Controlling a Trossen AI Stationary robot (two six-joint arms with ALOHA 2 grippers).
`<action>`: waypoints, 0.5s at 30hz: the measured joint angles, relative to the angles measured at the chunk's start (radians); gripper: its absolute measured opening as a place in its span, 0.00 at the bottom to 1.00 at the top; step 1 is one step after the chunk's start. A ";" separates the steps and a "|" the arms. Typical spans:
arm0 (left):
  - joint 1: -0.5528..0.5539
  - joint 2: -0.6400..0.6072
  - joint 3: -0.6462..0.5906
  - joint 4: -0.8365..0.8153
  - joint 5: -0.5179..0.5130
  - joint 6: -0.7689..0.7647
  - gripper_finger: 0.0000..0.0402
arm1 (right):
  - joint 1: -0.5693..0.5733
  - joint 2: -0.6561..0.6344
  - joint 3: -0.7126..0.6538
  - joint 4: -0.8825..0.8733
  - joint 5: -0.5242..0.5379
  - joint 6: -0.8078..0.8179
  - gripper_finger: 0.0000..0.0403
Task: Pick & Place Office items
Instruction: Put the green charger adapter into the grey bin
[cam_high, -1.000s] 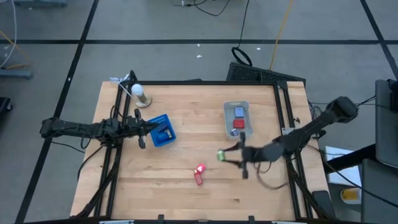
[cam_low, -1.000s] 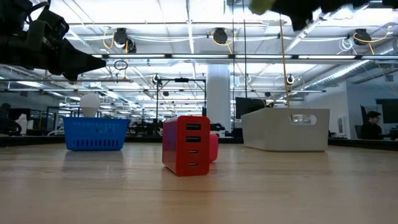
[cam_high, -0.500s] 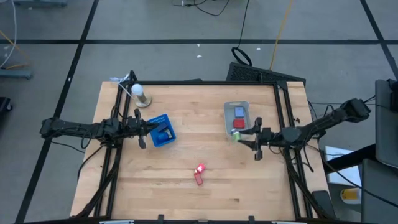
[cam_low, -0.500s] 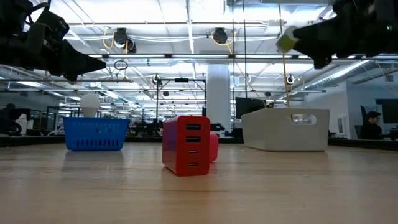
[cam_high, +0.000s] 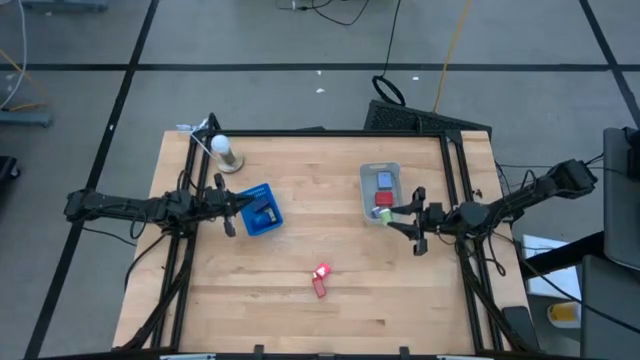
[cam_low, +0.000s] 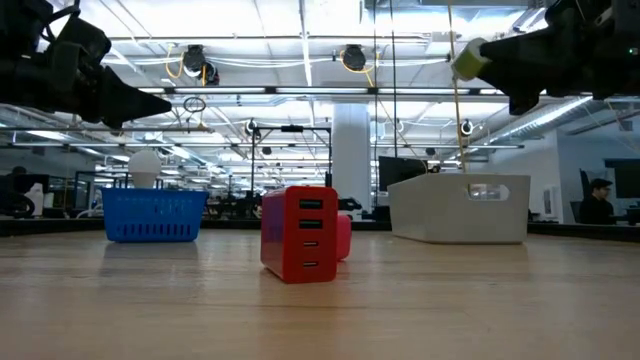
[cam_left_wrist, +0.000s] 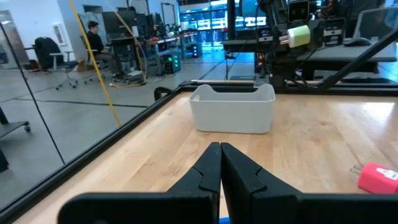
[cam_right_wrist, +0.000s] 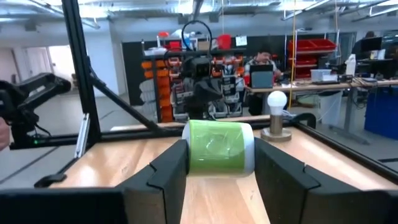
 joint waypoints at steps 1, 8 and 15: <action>0.000 0.000 0.000 -0.001 0.000 0.000 0.02 | 0.000 0.004 0.000 0.003 0.000 0.000 0.38; 0.000 0.000 0.000 -0.001 0.000 -0.025 0.02 | -0.001 0.019 0.052 -0.029 0.016 -0.035 0.38; 0.000 0.000 0.000 0.005 0.001 -0.035 0.02 | -0.086 0.022 0.369 -0.588 0.083 0.004 0.38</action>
